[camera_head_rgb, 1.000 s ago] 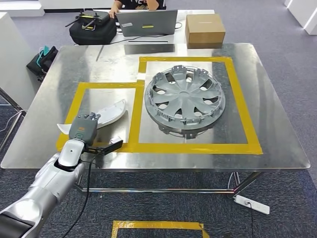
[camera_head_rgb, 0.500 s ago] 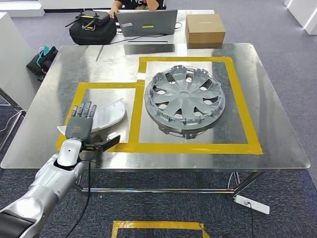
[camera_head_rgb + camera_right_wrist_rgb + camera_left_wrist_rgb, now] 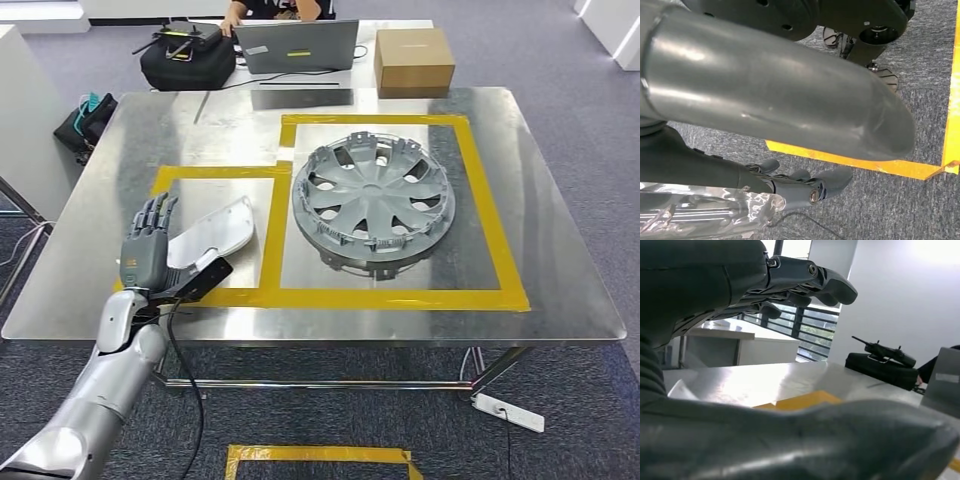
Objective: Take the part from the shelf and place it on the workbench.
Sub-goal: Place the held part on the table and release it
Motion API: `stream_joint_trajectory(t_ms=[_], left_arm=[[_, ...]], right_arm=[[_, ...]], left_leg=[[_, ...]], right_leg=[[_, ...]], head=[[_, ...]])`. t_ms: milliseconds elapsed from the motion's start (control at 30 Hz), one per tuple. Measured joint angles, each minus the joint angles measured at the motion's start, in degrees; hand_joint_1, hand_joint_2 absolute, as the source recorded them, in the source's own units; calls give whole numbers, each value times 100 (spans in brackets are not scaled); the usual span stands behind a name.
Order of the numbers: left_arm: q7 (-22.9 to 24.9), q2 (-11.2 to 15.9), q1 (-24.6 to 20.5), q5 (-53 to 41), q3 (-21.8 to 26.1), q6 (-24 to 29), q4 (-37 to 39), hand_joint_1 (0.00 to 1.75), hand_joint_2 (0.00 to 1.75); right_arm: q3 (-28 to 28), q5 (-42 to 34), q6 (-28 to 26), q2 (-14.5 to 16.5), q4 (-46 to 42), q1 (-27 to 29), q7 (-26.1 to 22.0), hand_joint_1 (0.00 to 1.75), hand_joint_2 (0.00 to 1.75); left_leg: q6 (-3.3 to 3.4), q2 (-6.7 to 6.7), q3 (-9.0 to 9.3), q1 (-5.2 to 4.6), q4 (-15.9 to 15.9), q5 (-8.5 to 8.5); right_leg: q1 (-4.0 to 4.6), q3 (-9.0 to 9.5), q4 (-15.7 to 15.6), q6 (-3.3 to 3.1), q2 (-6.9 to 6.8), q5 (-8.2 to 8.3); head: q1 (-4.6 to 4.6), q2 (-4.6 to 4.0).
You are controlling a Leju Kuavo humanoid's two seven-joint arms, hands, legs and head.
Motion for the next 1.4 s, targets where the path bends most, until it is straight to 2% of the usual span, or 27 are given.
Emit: stream_joint_trajectory(t_ms=[167, 367, 500, 833, 1000, 1133, 1200, 1267, 1300, 1333, 1367, 1400], left_arm=[[-522, -105, 559, 974, 90, -381, -1069, 0, 0], [-1363, -207, 1798, 2782, 87, -1152, -3189, 0, 0], [-1626, -246, 2419, 3245, 85, -1386, -4214, 0, 0], [-2422, -382, 3424, 5061, 158, -2314, -5597, 0, 0], [-2548, -440, 3665, 5267, 293, -2622, -5828, 0, 0], [-2582, -497, 3701, 5391, 399, -2801, -5846, 0, 0], [-2594, -530, 3705, 5407, 426, -2825, -5856, 0, 0], [-2600, -558, 3720, 5413, 443, -2845, -5859, 0, 0], [-2601, -568, 3728, 5415, 449, -2861, -5858, 0, 0], [-2601, -578, 3731, 5416, 454, -2877, -5858, 0, 0], [-2602, -588, 3728, 5416, 457, -2893, -5857, 0, 0], [-2601, -600, 3722, 5426, 459, -2905, -5857, 0, 0]], right_arm=[[-98, -96, -115, 28, -2, 12, -73, 0, 0], [-320, -287, -168, 87, -18, 74, -150, 0, 0], [-443, -318, -168, 121, -43, 111, -168, 0, 0], [-646, -311, -172, 165, -136, 103, -242, 0, 0], [-676, -248, -163, 166, -161, 80, -335, 0, 0], [-682, -219, -157, 162, -175, 22, -449, 0, 0], [-682, -216, -155, 152, -182, -6, -472, 0, 0], [-684, -216, -155, 138, -183, -14, -494, 0, 0], [-685, -216, -155, 132, -183, -13, -509, 0, 0], [-688, -218, -155, 126, -183, -12, -527, 0, 0], [-692, -222, -155, 121, -183, -13, -548, 0, 0], [-699, -233, -157, 114, -183, -16, -565, 0, 0]], left_leg=[[0, 1, 1, 0, 0, 0], [-1, 8, 0, 0, 0, -12], [1, 5, -2, 0, -1, -15], [6, 7, 0, -2, 5, -18], [66, 6, -7, -30, 23, -43], [147, 10, 36, -32, -62, 2], [179, 19, 98, 22, -156, 60], [188, 26, 112, 51, -170, 83], [186, 28, 112, 58, -165, 87], [179, 27, 113, 66, -162, 82], [164, 26, 115, 80, -154, 72], [138, 24, 118, 101, -136, 55]], right_leg=[[0, 0, 0, 0, 2, 0], [0, -1, -2, 0, 4, -7], [0, 0, -3, 0, -1, -12], [-5, 7, -8, 5, -1, -9], [-33, 17, -20, 36, -5, -5], [-43, 32, -54, 112, -8, -2], [-30, -88, 209, 156, -12, -175], [-52, -418, 905, 201, -14, -522], [-65, -590, 1250, 227, -14, -645], [-77, -696, 1445, 253, -15, -666], [-90, -703, 1424, 281, -16, -564], [-106, -601, 1185, 308, -20, -366]], head=[[-1, 0], [-1, 0], [-1, 0], [-1, 0], [-3, 0], [-3, 0], [27, 0], [60, 0], [64, 0], [64, 0], [64, 0], [63, 0]])
